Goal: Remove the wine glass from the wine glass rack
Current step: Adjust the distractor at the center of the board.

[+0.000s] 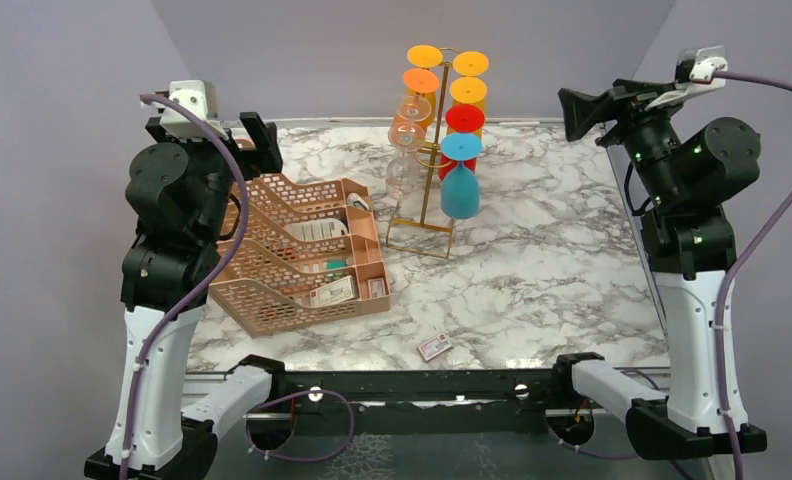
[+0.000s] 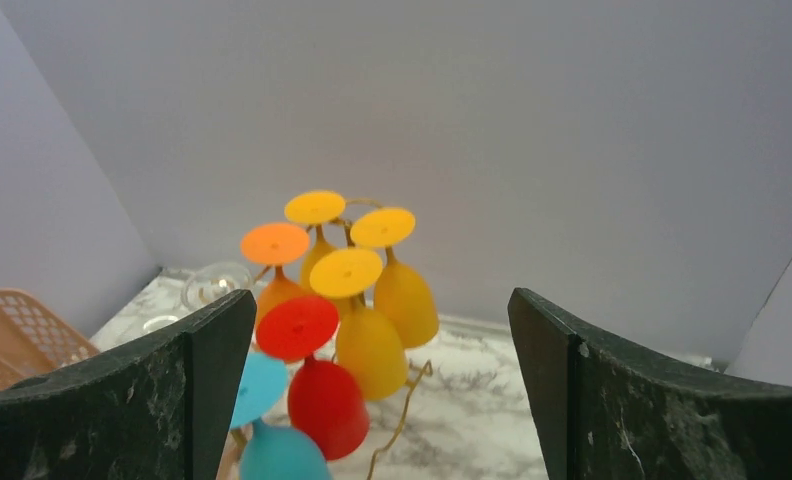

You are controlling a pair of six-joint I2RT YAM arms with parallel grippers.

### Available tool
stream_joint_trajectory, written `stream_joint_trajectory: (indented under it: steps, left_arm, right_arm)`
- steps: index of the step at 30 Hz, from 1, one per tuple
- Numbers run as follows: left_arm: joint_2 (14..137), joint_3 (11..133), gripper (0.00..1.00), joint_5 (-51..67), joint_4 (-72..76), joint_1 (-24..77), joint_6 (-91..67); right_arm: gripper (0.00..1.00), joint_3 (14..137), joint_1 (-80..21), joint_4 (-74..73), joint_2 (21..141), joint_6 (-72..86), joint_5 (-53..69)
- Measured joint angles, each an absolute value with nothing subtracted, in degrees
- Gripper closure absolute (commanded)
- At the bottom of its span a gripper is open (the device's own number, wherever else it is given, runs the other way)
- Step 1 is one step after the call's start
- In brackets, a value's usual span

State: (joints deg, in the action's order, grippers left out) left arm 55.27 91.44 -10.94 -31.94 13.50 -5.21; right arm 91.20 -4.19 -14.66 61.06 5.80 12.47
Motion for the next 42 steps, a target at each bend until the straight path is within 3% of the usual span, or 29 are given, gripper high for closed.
stream_joint_trajectory:
  steps: [8, 18, 24, 42]
  left_arm:
    - [50.04, 76.60, 0.04, -6.24, -30.72, 12.32, -8.19]
    - [44.14, 55.68, 0.08, 15.86, -29.17, 10.61, -14.06]
    - [43.81, 45.41, 0.15, 26.24, -28.97, 13.13, -19.07]
    - [63.88, 40.69, 0.25, 13.15, -19.03, 45.91, -36.69]
  right_arm:
    - [0.01, 74.52, -6.15, -16.14, 53.25, 10.74, 11.18]
    - [0.01, 50.81, -9.13, -20.49, 36.97, 19.38, 10.09]
    - [0.01, 44.71, -10.17, -24.08, 30.65, 24.27, 8.14]
    - [0.01, 39.29, -10.94, -30.13, 27.33, 32.49, 2.22]
